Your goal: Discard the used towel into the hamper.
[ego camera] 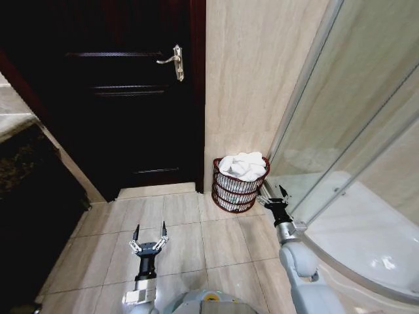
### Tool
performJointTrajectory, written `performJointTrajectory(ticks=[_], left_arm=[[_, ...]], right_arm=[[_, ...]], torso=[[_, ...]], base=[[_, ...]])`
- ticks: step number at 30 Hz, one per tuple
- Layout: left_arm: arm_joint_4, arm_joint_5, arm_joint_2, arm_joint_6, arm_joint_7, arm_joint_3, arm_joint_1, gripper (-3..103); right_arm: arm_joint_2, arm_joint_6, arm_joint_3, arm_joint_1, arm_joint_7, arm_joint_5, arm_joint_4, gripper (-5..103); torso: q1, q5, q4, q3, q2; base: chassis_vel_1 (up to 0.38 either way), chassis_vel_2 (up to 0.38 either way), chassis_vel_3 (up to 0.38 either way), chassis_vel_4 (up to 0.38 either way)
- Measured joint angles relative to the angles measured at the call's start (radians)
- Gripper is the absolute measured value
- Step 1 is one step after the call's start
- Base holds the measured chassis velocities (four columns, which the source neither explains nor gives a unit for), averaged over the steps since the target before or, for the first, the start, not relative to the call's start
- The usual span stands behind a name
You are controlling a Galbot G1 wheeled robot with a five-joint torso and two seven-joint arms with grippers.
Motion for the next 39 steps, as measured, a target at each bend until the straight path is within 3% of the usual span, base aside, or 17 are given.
performJointTrajectory(ticks=[18,22,26,30,32,36,37,39], left_arm=[[0.01,0.008,0.007,0.026,0.012,-0.001,-0.031,100],[0.013,0.004,0.008,0.031,0.013,-0.002,-0.037,100],[0.014,0.0,0.009,0.042,0.022,-0.008,-0.037,100],[0.005,-0.014,0.011,0.064,0.033,-0.023,-0.038,100],[-0.004,-0.026,0.014,0.08,0.052,-0.033,-0.038,100],[-0.038,-0.104,0.044,0.171,0.166,-0.079,-0.037,100],[-0.038,-0.104,0.044,0.171,0.166,-0.079,-0.037,100],[-0.04,-0.122,0.078,0.204,0.199,-0.092,-0.048,100]], right_arm=[[0.01,-0.006,-0.033,0.015,0.026,0.002,0.017,100],[-0.016,-0.08,-0.047,0.076,0.023,0.042,0.008,100],[-0.115,-0.254,-0.119,0.206,-0.017,0.194,-0.056,100],[-0.16,-0.312,-0.187,0.344,-0.026,0.258,-0.173,100],[-0.17,-0.333,-0.209,0.385,-0.025,0.278,-0.206,100],[-0.188,-0.417,-0.283,0.513,0.012,0.338,-0.29,100],[-0.188,-0.417,-0.283,0.513,0.012,0.338,-0.29,100],[-0.192,-0.493,-0.309,0.574,0.047,0.4,-0.325,100]], torso=[[0.0,-0.0001,0.0,0.0,0.0],[0.0,0.0,0.0001,0.0,0.0],[0.0,-0.0003,0.0,0.0,0.0],[0.0,0.0003,0.0001,0.0,0.0],[0.0,-0.0001,0.0002,0.0,0.0],[0.0,-0.0002,0.0003,0.0,0.0],[0.0,-0.0002,0.0003,0.0,0.0],[0.0,0.0001,0.0002,0.0,0.0]], base=[[-0.104,0.106,0.107,-0.101],[0.0,0.0,0.0,0.0],[0.0,0.0,0.0,0.0],[0.0,0.0,0.0,0.0],[0.0,0.0,0.0,0.0],[0.0,0.0,0.0,0.0],[0.0,0.0,0.0,0.0],[0.0,0.0,0.0,0.0]])
